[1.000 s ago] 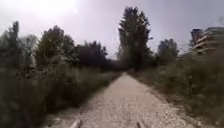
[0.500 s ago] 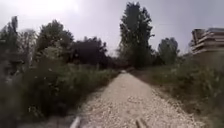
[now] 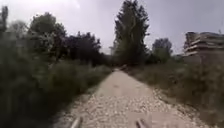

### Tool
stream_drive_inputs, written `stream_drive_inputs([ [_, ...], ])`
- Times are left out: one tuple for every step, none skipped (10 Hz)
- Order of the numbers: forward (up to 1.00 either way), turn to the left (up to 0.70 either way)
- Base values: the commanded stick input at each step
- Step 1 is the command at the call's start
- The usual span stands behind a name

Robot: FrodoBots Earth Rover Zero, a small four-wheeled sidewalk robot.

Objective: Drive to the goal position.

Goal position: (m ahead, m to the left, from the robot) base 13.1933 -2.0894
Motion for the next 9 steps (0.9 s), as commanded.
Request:
stream_drive_inputs([
  [0.85, -0.34],
  [0.85, 0.0],
  [0.85, 0.0],
  [0.85, 0.0],
  [0.85, 0.0],
  [0.85, 0.0],
  [0.85, -0.28],
  [0.85, -0.06],
  [0.85, 0.0],
])
